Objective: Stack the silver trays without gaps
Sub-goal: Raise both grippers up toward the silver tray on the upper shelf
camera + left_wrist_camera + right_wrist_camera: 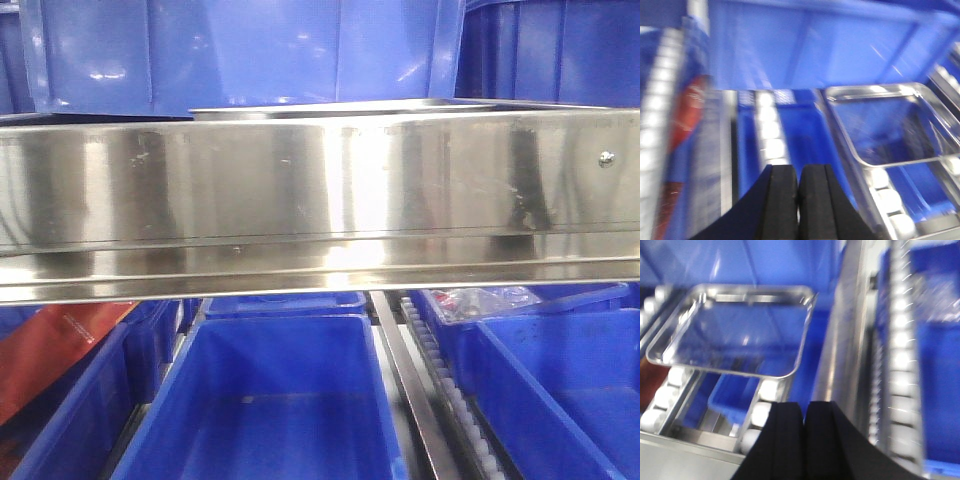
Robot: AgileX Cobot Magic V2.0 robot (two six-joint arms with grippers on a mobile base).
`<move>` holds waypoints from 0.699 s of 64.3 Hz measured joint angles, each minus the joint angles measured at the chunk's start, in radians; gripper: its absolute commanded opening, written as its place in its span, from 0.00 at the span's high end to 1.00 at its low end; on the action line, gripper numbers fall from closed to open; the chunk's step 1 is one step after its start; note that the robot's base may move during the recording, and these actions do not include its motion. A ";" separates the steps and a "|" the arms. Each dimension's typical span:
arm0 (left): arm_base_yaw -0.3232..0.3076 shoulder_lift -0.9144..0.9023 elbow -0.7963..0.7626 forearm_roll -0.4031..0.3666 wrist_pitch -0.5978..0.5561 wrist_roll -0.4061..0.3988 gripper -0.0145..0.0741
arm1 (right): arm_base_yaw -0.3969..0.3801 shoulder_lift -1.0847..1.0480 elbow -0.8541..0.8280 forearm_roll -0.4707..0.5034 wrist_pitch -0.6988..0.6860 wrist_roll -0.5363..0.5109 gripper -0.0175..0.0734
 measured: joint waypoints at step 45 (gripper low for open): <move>-0.366 0.595 -0.283 0.279 -0.026 -0.318 0.71 | 0.129 0.423 -0.183 -0.090 -0.103 -0.002 0.89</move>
